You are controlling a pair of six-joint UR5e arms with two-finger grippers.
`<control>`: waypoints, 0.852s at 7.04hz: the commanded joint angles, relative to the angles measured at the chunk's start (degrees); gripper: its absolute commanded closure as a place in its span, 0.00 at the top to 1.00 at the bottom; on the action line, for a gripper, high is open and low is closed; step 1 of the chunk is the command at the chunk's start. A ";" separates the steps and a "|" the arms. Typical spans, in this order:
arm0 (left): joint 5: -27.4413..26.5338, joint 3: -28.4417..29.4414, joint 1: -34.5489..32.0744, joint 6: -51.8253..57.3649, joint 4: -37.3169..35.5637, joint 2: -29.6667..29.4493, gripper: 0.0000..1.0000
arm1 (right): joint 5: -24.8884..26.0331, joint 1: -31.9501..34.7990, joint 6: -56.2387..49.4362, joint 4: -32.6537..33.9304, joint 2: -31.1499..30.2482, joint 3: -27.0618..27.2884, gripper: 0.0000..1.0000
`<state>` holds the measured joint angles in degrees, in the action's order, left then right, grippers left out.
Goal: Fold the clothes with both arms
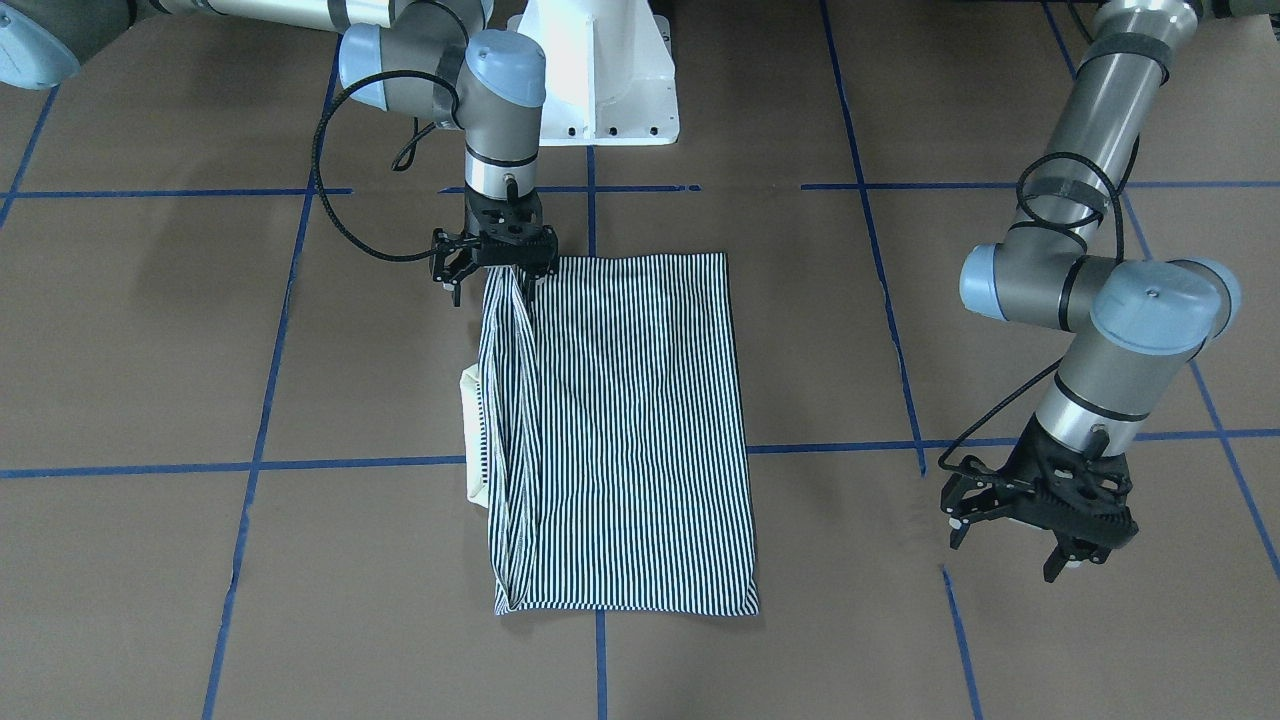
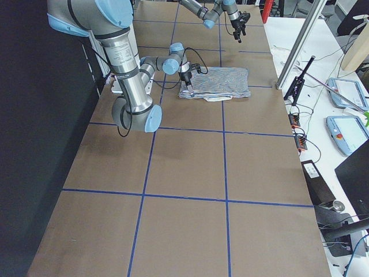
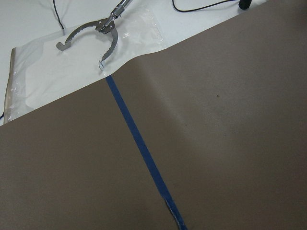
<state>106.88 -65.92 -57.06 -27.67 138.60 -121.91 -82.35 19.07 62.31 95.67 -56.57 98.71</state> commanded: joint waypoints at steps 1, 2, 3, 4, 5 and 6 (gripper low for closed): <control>0.00 0.00 0.02 0.07 0.09 0.00 1.00 | -1.74 1.66 -1.04 3.71 -0.21 0.00 1.00; 0.00 0.00 0.10 -0.01 0.09 0.00 1.00 | -2.71 2.72 -4.53 4.69 -0.56 0.00 1.00; 0.00 0.00 0.19 0.07 0.09 0.00 1.00 | -2.90 4.03 -5.26 4.70 -2.21 0.08 1.00; 0.00 0.00 0.19 0.07 0.09 0.00 1.00 | -2.99 5.00 -6.57 4.70 -3.36 0.43 1.00; 0.00 0.00 0.19 0.07 0.09 0.00 1.00 | -2.99 5.62 -7.02 4.53 -4.50 0.87 1.00; 0.00 0.00 0.19 0.07 0.09 0.00 1.00 | -2.99 6.24 -6.94 3.92 -4.17 0.96 1.00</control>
<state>106.88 -65.92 -56.87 -27.60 138.69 -121.91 -85.30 24.46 55.68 100.09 -60.42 99.41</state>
